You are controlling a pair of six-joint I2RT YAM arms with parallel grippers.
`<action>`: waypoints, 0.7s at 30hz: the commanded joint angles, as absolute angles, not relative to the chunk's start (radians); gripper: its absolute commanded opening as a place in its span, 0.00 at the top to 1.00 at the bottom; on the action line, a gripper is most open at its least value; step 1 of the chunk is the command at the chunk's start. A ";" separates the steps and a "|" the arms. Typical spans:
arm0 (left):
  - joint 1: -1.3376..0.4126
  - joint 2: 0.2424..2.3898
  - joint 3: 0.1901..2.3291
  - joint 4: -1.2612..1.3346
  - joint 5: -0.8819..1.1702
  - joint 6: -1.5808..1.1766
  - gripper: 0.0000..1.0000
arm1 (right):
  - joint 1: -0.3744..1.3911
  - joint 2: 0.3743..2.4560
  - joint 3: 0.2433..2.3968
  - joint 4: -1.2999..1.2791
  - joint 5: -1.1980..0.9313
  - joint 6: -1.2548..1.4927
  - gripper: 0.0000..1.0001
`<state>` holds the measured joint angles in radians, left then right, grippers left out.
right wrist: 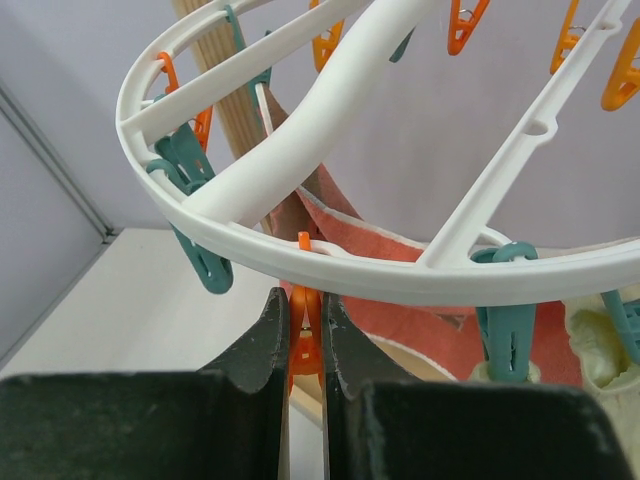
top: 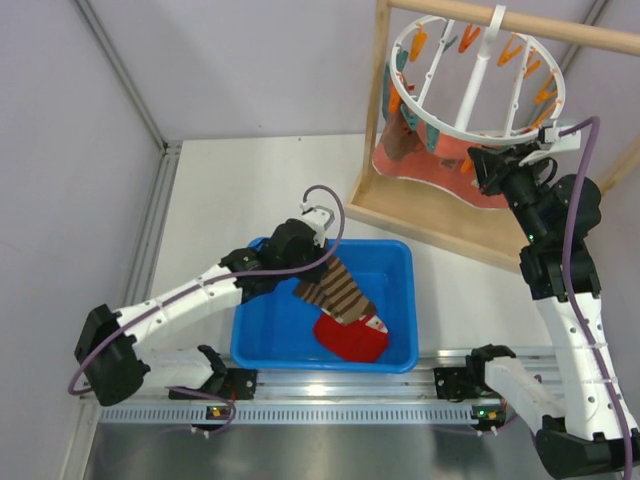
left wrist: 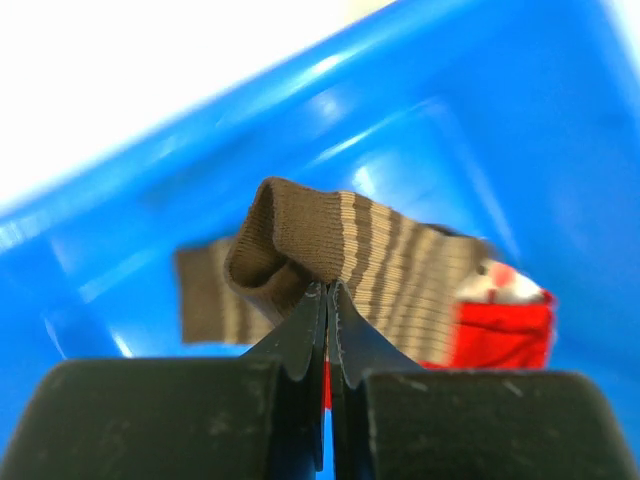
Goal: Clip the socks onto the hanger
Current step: Pick up the sock from the bin.
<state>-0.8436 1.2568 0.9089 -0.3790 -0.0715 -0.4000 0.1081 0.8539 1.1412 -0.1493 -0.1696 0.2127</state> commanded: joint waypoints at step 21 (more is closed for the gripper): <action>-1.012 1.005 1.071 -0.077 0.380 0.754 1.00 | 0.103 0.856 1.212 -0.155 -0.219 0.235 1.00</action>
